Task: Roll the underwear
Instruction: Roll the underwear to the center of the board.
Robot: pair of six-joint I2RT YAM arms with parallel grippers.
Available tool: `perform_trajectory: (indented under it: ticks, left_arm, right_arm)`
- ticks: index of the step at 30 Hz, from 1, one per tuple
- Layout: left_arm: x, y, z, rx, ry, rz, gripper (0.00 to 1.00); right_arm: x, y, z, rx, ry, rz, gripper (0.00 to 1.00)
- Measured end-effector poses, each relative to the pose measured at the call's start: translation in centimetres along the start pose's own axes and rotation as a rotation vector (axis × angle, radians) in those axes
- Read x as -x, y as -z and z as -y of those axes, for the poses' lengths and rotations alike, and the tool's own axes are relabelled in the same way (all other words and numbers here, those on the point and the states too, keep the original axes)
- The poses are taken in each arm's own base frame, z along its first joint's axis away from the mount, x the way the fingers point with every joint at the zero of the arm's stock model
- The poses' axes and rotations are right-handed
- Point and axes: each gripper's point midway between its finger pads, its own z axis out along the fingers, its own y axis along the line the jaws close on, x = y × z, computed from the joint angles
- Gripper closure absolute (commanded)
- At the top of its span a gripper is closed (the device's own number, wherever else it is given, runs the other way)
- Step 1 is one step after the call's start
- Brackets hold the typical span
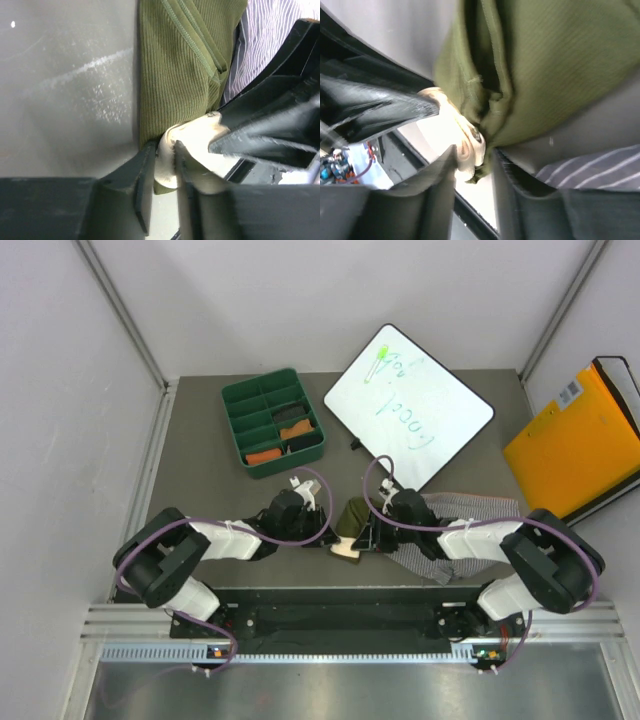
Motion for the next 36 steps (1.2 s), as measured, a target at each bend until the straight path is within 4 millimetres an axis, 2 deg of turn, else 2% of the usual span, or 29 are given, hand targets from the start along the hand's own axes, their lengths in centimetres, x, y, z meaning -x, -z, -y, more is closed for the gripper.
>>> perform_trajectory:
  ticks: [1, 2, 4, 6, 11, 15, 19, 20, 22, 23, 26, 27, 29, 30, 32, 34, 36]
  left_arm:
    - [0.0, 0.1, 0.0, 0.007, -0.001, 0.003, 0.55]
    - [0.1, 0.3, -0.1, 0.014, -0.005, 0.005, 0.5]
    - [0.3, 0.8, 0.0, 0.029, -0.01, 0.016, 0.41]
    - [0.4, 1.5, -0.1, 0.048, -0.014, 0.024, 0.36]
    - [0.9, 2.4, -0.3, 0.07, -0.037, 0.05, 0.32]
    - [0.4, 2.3, -0.6, 0.063, -0.04, 0.045, 0.35]
    - [0.5, 1.7, -0.2, 0.021, -0.041, 0.057, 0.49]
    - [0.4, 1.5, -0.3, 0.014, -0.039, 0.061, 0.64]
    - [0.2, 1.3, -0.5, 0.007, -0.031, 0.069, 0.85]
    - [0.0, 1.2, -0.7, 0.005, -0.023, 0.068, 1.0]
    - [0.0, 0.9, -0.6, -0.018, -0.01, 0.074, 1.0]
    - [0.0, 0.9, -0.6, -0.018, -0.007, 0.074, 1.0]
    - [0.0, 0.9, -0.7, -0.013, 0.001, 0.07, 1.0]
    - [0.0, 0.9, -0.7, -0.005, 0.005, 0.065, 1.0]
    - [0.1, 1.1, -0.8, 0.019, 0.01, 0.052, 1.0]
    - [0.2, 1.4, -0.9, 0.057, 0.012, 0.026, 1.0]
    - [0.2, 1.7, -1.2, 0.095, 0.019, -0.009, 1.0]
  right_arm:
    - [-0.1, -0.1, 0.3, -0.012, -0.01, -0.003, 0.85]
    - [-0.2, -0.1, 0.5, -0.02, -0.016, -0.006, 0.89]
    - [-0.2, -0.2, 0.6, -0.027, -0.028, -0.01, 0.95]
    - [-0.1, -0.4, 0.5, -0.032, -0.031, -0.012, 0.98]
    - [0.0, -0.7, 0.4, -0.035, -0.036, -0.028, 1.0]
    - [0.0, -1.0, 0.2, -0.027, -0.035, -0.045, 1.0]
    - [0.0, -1.4, -0.1, -0.008, -0.03, -0.064, 1.0]
    - [0.0, -1.5, -0.2, -0.004, -0.029, -0.069, 1.0]
    - [0.0, -1.7, -0.3, 0.007, -0.025, -0.074, 1.0]
    - [0.0, -1.7, -0.4, 0.012, -0.022, -0.076, 0.99]
    - [0.0, -1.7, -0.4, 0.02, -0.011, -0.08, 0.83]
    - [0.0, -1.7, -0.4, 0.019, -0.005, -0.082, 0.71]
    - [0.2, -1.5, -0.5, 0.009, 0.023, -0.087, 0.6]
    - [0.5, -1.4, -0.6, 0.0, 0.045, -0.084, 0.52]
    - [0.9, -0.8, -0.6, -0.034, 0.111, -0.079, 0.44]
    - [1.8, -0.1, -1.0, -0.074, 0.201, -0.061, 0.41]
    - [2.6, 0.4, -2.3, -0.086, 0.308, -0.031, 0.38]
